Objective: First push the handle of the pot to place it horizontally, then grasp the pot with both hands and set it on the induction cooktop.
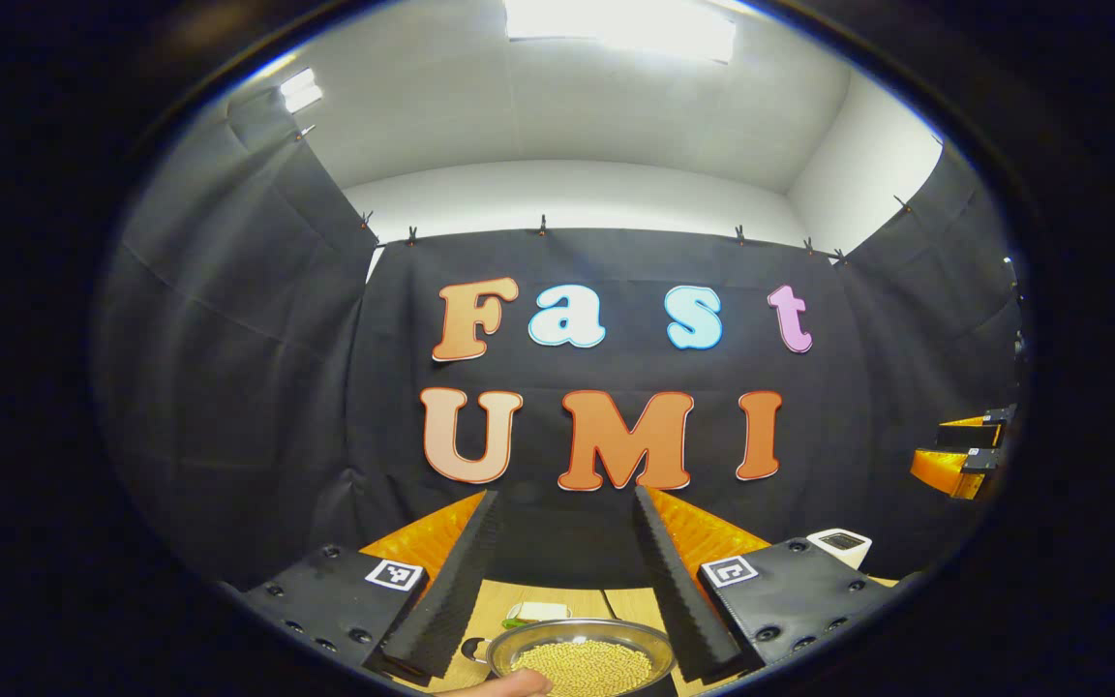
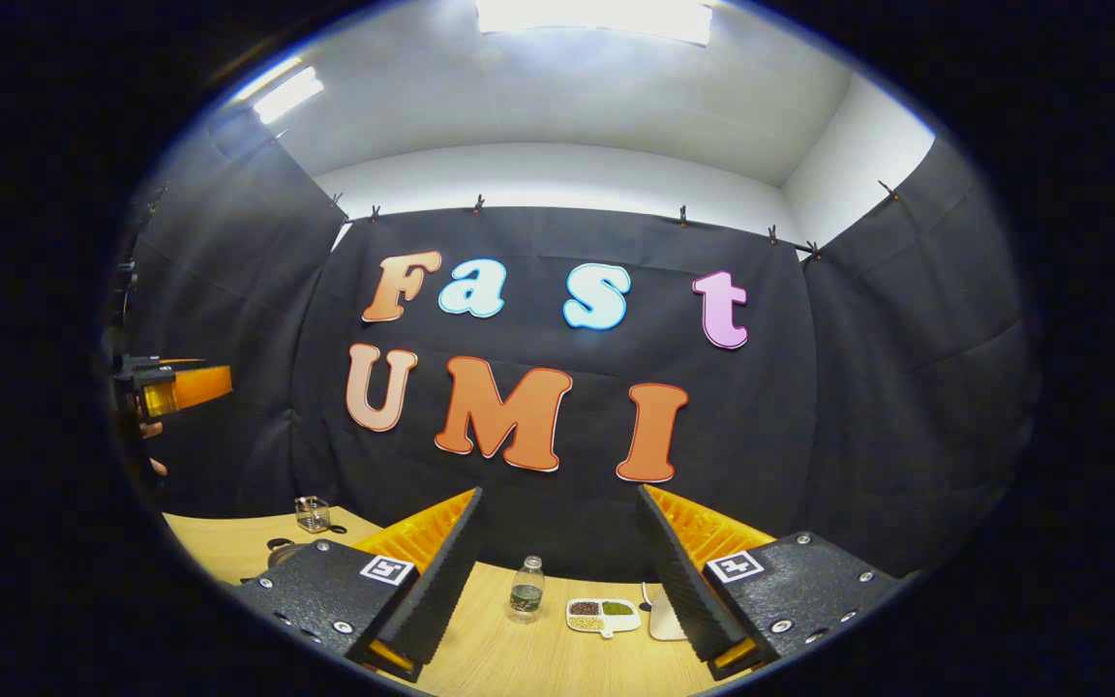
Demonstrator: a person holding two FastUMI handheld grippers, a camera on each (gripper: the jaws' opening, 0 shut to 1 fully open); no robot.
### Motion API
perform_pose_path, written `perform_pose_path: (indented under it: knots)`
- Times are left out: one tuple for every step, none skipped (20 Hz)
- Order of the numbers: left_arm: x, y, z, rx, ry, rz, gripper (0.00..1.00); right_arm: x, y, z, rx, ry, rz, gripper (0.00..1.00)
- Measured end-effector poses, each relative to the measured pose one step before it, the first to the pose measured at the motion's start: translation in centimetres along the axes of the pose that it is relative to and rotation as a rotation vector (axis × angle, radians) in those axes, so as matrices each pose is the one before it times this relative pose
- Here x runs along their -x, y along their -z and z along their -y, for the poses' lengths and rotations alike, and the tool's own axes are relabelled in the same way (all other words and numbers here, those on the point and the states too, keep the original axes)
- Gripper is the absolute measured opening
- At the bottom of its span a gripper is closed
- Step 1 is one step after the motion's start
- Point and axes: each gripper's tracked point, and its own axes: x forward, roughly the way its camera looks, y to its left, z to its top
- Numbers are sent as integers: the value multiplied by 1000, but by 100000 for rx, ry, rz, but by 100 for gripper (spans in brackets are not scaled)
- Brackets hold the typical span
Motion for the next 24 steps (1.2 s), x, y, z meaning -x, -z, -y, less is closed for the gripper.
perform_pose_path:
  knots:
    - [138,294,73,-132,-29,-497,92,382,-146,211,-614,-662,928,94]
    - [150,172,-99,799,-912,-158,92,78,-56,171,288,-214,966,95]
    - [6,-367,-217,759,-597,857,87,124,-55,613,569,785,829,95]
    - [-21,-329,58,-66,-269,671,92,27,16,459,316,1102,1084,97]
    - [-3,-34,-38,-757,-316,101,89,37,-219,340,64,637,1279,97]
    - [53,-37,109,-417,-346,-25,89,-115,-96,-81,-174,227,679,95]
    - [61,2,270,316,-3,-379,89,-72,46,84,-439,212,413,95]
    - [-129,197,334,576,34,-623,89,-44,107,124,-531,300,373,95]
    - [-33,374,69,242,-77,-1499,92,286,39,375,-605,443,636,95]
    - [-83,655,-12,258,-847,-2135,92,27,-116,431,-920,786,1346,95]
    - [-16,402,-126,775,-551,-1102,89,232,-259,743,-888,670,987,95]
    - [-156,110,132,1639,73,-161,89,217,-142,706,-971,641,732,95]
    - [-87,199,269,1765,345,-352,89,177,81,403,-892,379,395,95]
    - [-78,201,134,1067,119,-233,86,-79,236,315,-825,368,75,95]
    - [-29,-22,-192,892,-454,577,92,-168,373,186,-533,131,-589,94]
    - [-76,-110,-18,269,-886,563,92,-241,479,212,-319,279,-898,94]
    - [-107,-123,-291,129,-1722,596,89,-167,137,320,-210,1029,-280,95]
    - [-144,-140,36,163,-969,528,87,-283,-13,459,101,1634,226,94]
    - [45,-165,482,532,-31,670,90,-187,32,182,173,360,142,94]
    - [-52,-151,410,270,606,660,92,-56,168,-302,-109,-808,-290,95]
    - [34,-141,128,436,260,699,92,-22,156,-349,-25,-1126,-447,95]
    - [-47,-67,44,318,-42,466,92,-58,63,-288,212,-514,-173,95]
    - [26,-47,-271,-12,-851,689,92,-117,-166,169,191,71,198,95]
    - [-127,-137,-516,-395,-2417,310,89,-134,10,-61,160,-184,134,97]
